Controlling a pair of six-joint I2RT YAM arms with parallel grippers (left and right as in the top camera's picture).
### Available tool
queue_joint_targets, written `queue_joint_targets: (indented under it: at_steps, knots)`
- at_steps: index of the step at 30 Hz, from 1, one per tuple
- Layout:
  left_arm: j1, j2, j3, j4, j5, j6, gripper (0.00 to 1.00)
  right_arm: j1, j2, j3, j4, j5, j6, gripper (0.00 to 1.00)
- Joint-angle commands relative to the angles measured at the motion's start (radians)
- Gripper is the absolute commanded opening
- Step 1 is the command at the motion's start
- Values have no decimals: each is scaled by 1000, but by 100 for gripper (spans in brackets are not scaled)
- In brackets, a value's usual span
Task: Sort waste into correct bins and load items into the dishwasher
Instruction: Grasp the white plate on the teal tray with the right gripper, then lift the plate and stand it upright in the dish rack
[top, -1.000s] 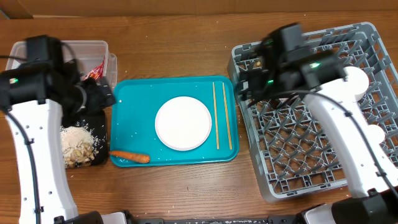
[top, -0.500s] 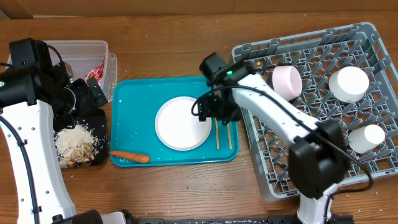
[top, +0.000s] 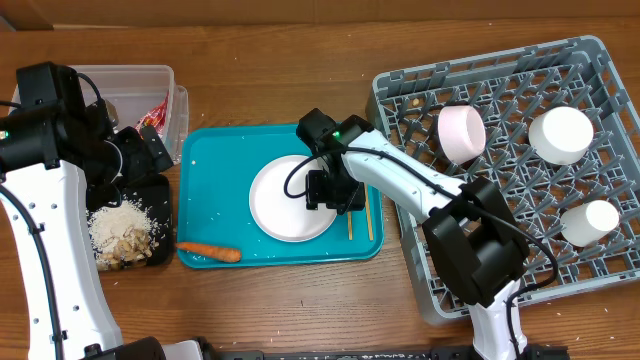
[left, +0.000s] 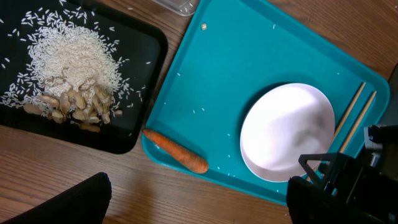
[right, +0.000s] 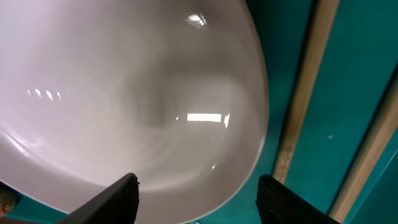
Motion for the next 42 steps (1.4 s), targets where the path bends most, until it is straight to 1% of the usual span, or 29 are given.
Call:
queue_joint_targets:
  at_steps: [1, 4, 6, 9, 12, 13, 14, 19, 23, 25, 28, 29, 31, 34, 37, 41, 42]
  knots:
    - [3, -4, -11, 4, -2, 26, 92, -2, 34, -5, 13, 19, 51, 62]
    - [3, -4, -11, 3, -2, 27, 92, -2, 42, -7, 22, 19, 53, 58]
    - [3, -4, -11, 3, -2, 27, 91, -2, 42, -7, 29, 19, 53, 54]
    - [3, -4, -11, 1, -2, 27, 92, -2, 42, -7, 34, 19, 53, 42]
    - [3, -4, -11, -3, -2, 31, 91, -2, 42, -8, 37, 21, 57, 34]
    - [3, -4, -11, -4, -2, 31, 91, -2, 42, -9, 37, 28, 65, 29]
    - [3, -4, -11, -4, -2, 31, 91, -2, 42, -15, 40, 41, 85, 26]
    - [3, -4, -11, -5, -2, 30, 91, -2, 42, -58, 80, 49, 105, 24]
    - [3, -4, -11, -4, -2, 31, 91, -2, 42, -70, 103, 57, 104, 14]
    - [3, -4, -11, -5, -2, 30, 91, -2, 42, -70, 116, 66, 103, 4]
    - [3, -4, -11, -5, -2, 31, 91, -5, 42, -56, 123, 76, 73, 4]
    - [3, -4, -11, -4, -2, 31, 91, -16, 36, -27, 103, 83, 39, 4]
    - [3, -4, -11, -3, -3, 31, 92, -38, 16, 20, 51, 134, 32, 4]
    - [3, -4, -11, 0, -3, 31, 92, -83, -45, 106, -35, 255, 26, 4]
    - [3, -4, -11, 2, -3, 31, 92, -134, -143, 196, -97, 401, -3, 4]
    - [3, -4, -11, 1, -3, 31, 92, -190, -291, 240, -87, 584, -65, 4]
    - [3, -4, -11, 1, -3, 31, 92, -204, -340, 239, -76, 656, -92, 4]
